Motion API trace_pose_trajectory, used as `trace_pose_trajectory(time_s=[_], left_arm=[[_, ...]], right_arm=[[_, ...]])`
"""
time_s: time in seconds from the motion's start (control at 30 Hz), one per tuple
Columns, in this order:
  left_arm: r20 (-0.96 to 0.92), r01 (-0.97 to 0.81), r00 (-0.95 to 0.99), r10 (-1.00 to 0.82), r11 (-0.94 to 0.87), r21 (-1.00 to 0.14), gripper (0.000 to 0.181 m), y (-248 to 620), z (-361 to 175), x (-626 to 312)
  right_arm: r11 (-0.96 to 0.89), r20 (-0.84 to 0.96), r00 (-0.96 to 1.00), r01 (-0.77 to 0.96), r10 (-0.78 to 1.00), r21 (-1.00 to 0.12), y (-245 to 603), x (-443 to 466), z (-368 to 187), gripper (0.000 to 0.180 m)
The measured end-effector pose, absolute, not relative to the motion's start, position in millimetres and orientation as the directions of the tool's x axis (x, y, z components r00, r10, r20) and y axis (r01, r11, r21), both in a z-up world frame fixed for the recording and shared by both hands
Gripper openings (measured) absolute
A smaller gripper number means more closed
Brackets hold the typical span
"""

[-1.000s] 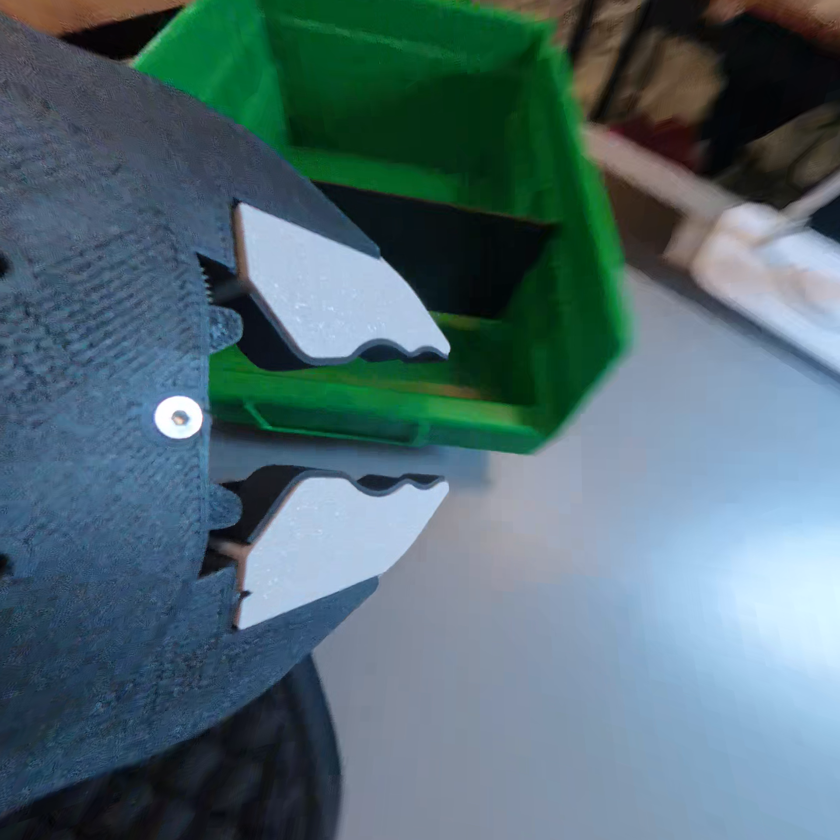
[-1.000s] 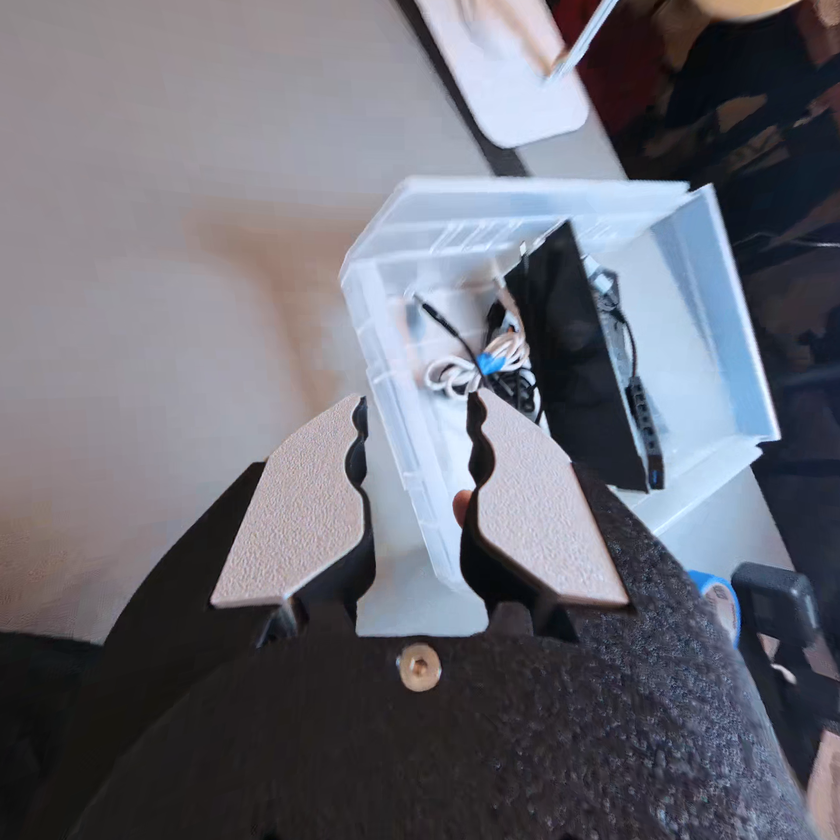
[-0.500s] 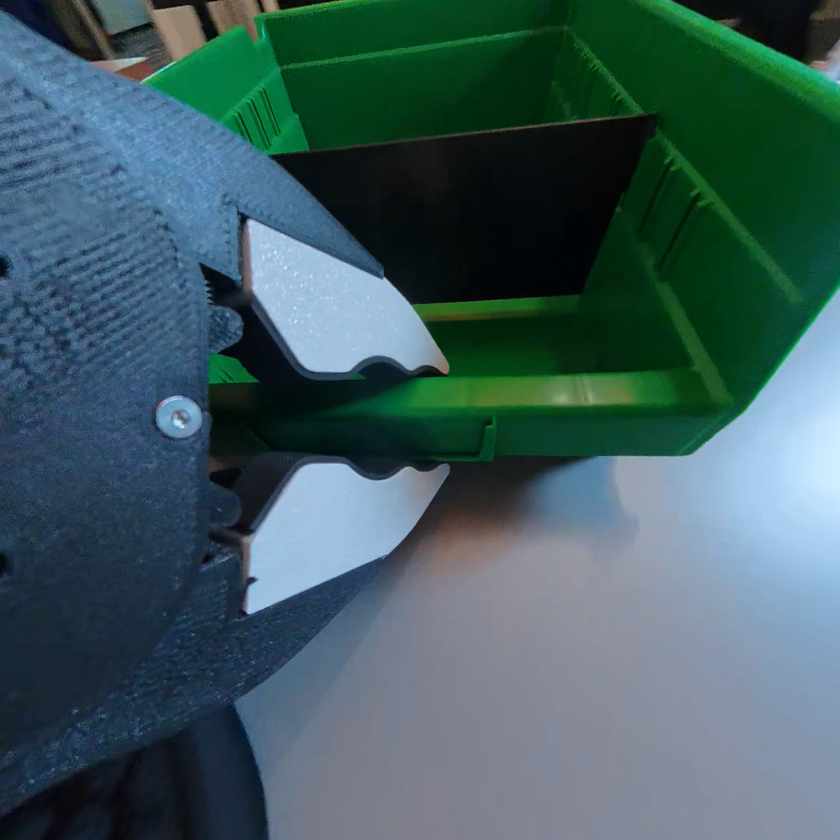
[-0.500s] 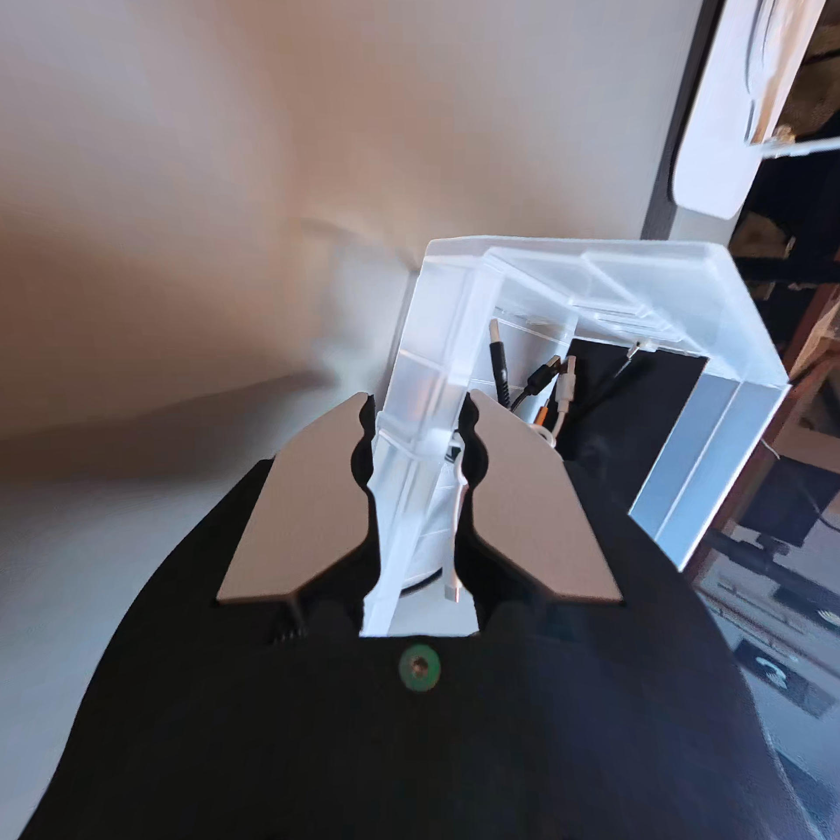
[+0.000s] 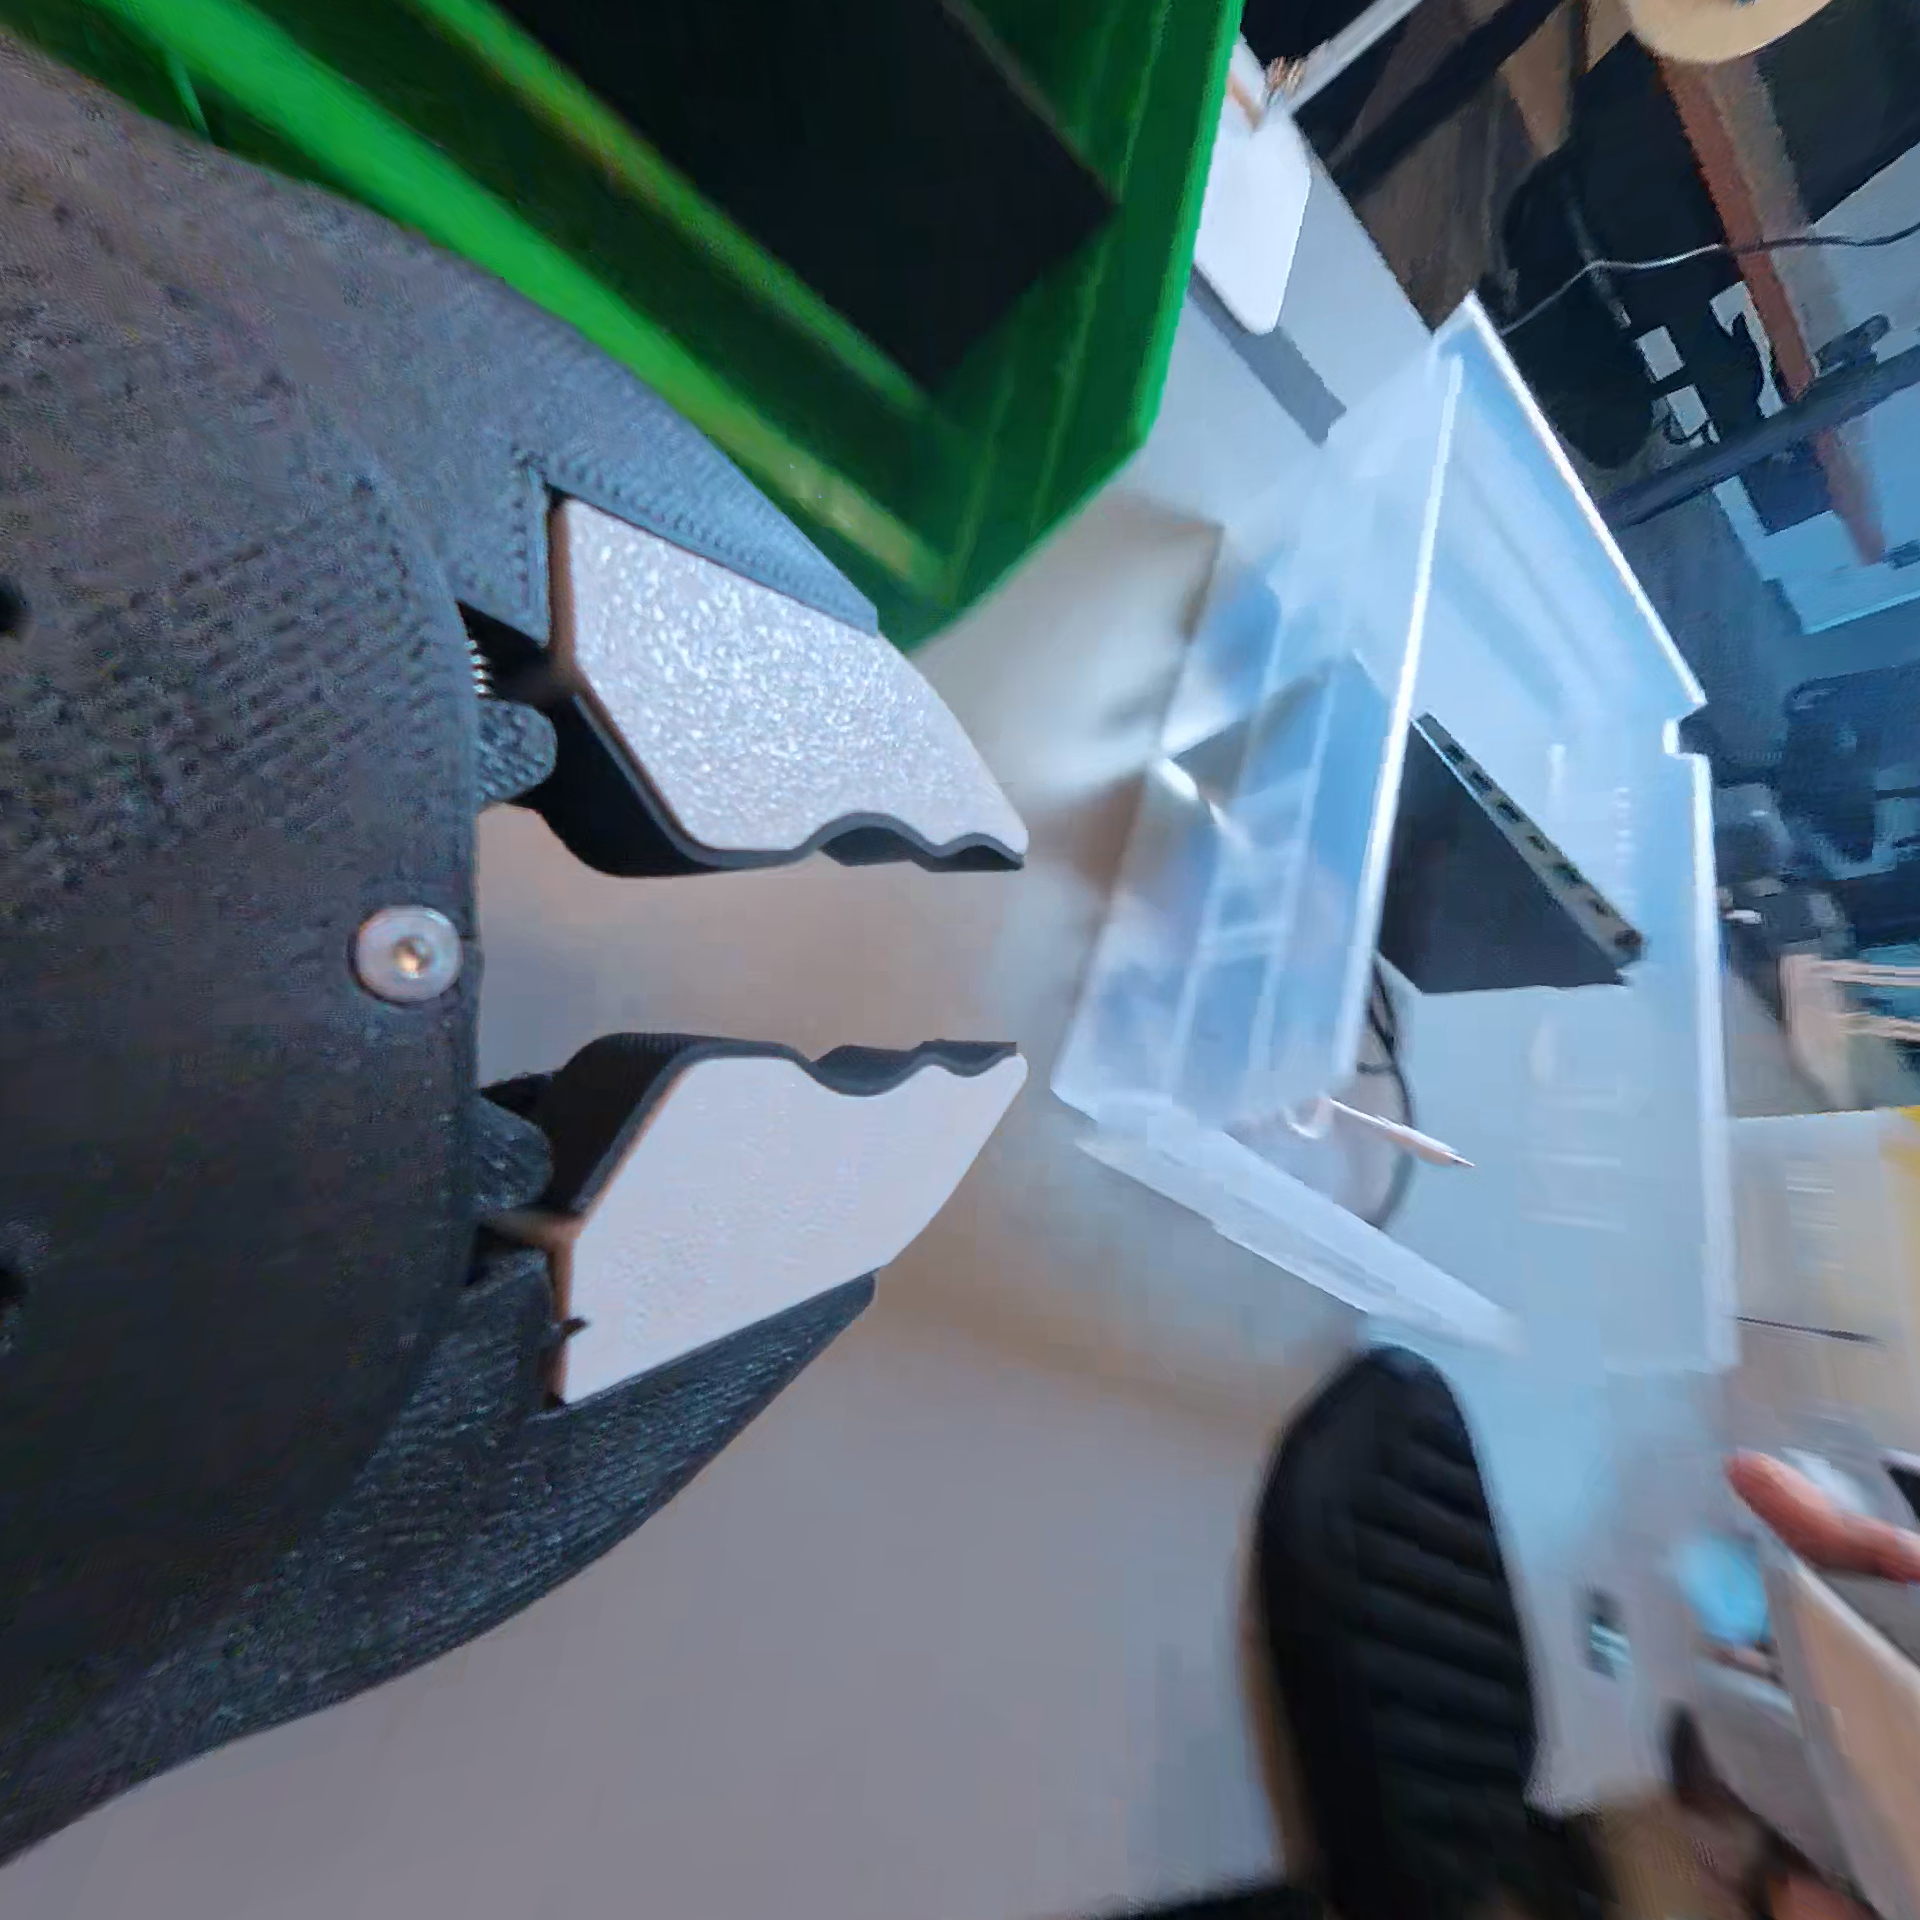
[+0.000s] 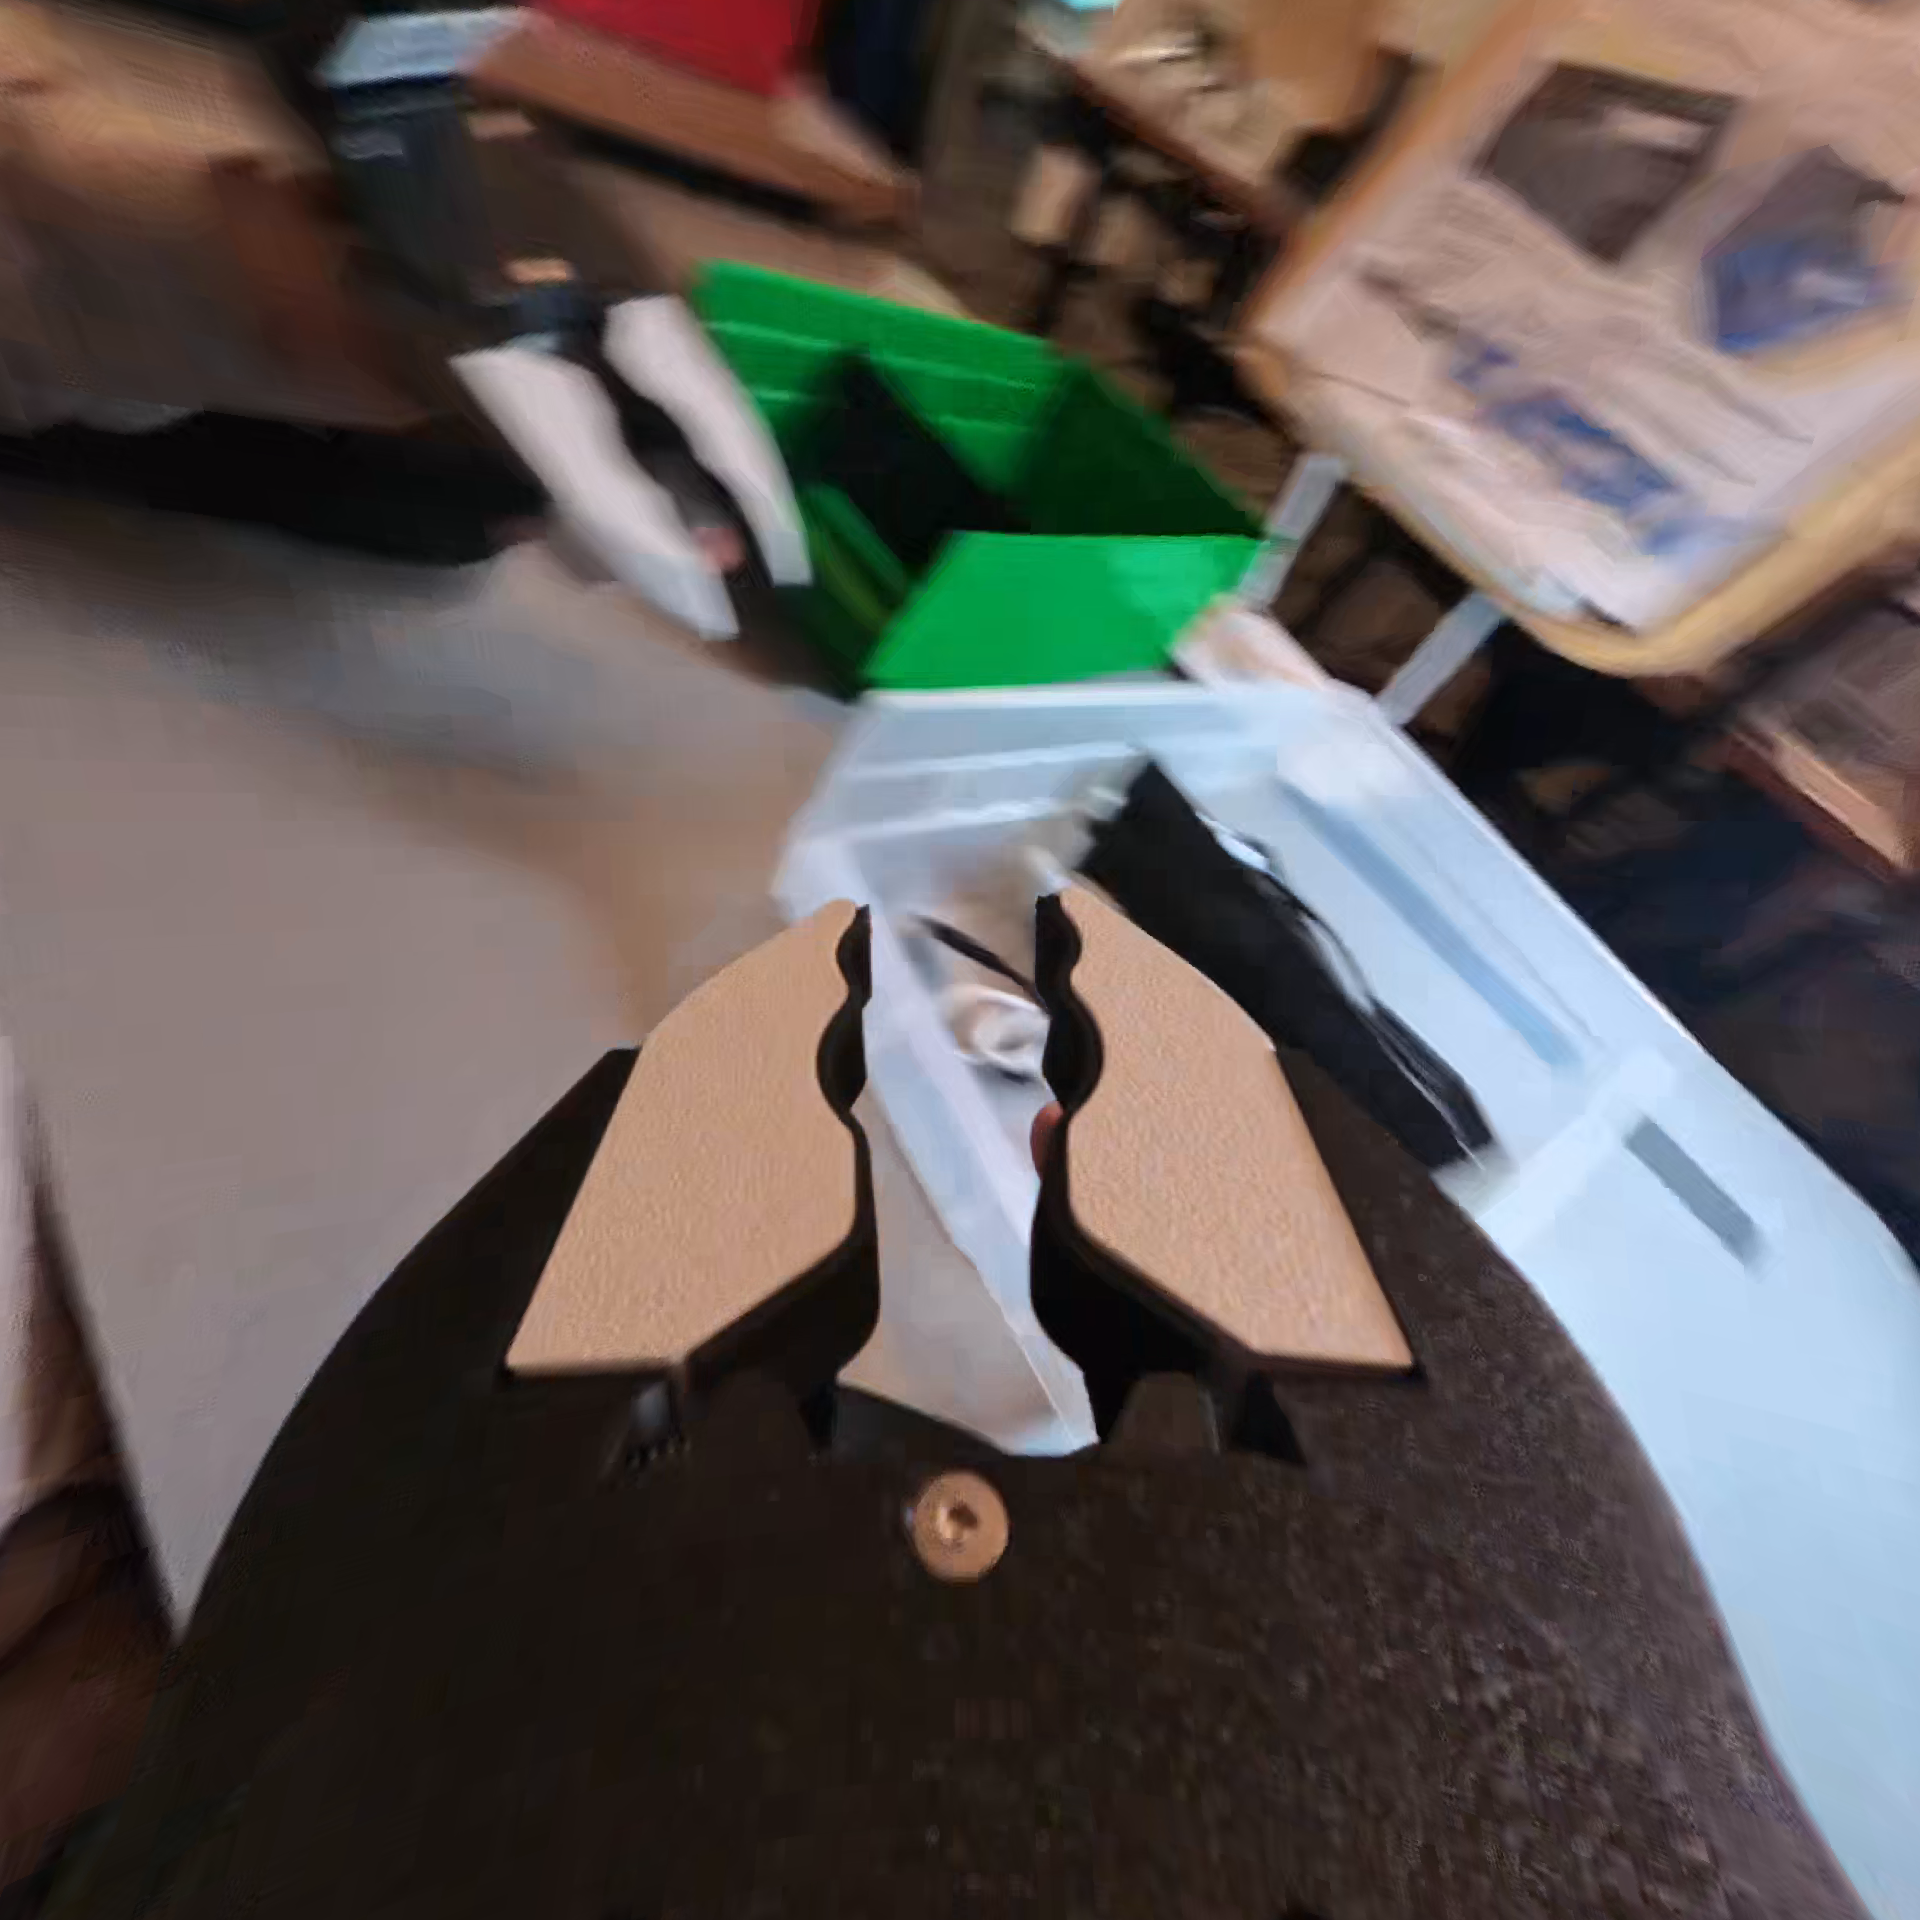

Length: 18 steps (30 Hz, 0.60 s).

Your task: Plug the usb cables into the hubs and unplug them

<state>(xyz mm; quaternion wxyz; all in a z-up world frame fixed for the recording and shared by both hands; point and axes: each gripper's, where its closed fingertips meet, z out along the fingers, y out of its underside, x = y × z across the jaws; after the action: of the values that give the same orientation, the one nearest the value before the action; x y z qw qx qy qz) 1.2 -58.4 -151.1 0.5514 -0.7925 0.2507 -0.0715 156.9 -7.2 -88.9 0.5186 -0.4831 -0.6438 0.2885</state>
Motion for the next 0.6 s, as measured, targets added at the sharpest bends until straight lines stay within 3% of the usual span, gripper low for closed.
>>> trace_pose_trajectory(time_s=[0.03, 0.13, 0.23, 0.3, 0.4, 0.43, 0.6], left_arm=[[-0.091, -0.238, 0.883, -0.461, -0.271, -0.933, 0.032, -56.0, -150.1, 12.4], [0.089, -0.023, 0.925, -0.369, -0.287, -0.958, 0.038, -36.6, -153.2, 35.5], [0.163, 0.064, 0.932, -0.324, -0.296, -0.953, 0.051, -13.7, -155.1, 54.9], [0.091, 0.007, 0.954, -0.286, -0.281, -0.96, 0.044, 2.7, -155.2, 57.3], [-0.003, -0.08, 0.969, -0.249, -0.3, -0.951, 0.042, 21.5, -161.5, 57.8], [-0.032, -0.101, 0.973, -0.229, -0.298, -0.949, 0.038, 25.5, -161.6, 56.2], [-0.194, -0.236, 0.968, -0.159, -0.319, -0.918, 0.027, 25.8, -161.5, 43.5]], right_arm=[[0.28, 0.345, 0.163, 0.326, 0.924, -0.903, 23.8, 177.7, -84.8, 0.031], [-0.029, 0.125, 0.419, 0.343, 0.899, -0.939, 85.5, 226.5, -110.8, 0.043], [-0.169, 0.014, 0.451, 0.364, 0.892, -0.916, 102.6, 230.1, -144.6, 0.05], [-0.233, -0.057, 0.426, 0.375, 0.903, -0.897, 104.1, 218.2, -155.8, 0.051], [-0.247, -0.054, 0.419, 0.422, 0.906, -0.872, 118.0, 201.3, -162.9, 0.042], [-0.23, -0.038, 0.405, 0.437, 0.914, -0.869, 119.5, 195.7, -163.2, 0.027], [-0.07, 0.195, 0.464, 0.493, 0.864, -0.867, 120.5, 191.8, -160.1, 0.018]])
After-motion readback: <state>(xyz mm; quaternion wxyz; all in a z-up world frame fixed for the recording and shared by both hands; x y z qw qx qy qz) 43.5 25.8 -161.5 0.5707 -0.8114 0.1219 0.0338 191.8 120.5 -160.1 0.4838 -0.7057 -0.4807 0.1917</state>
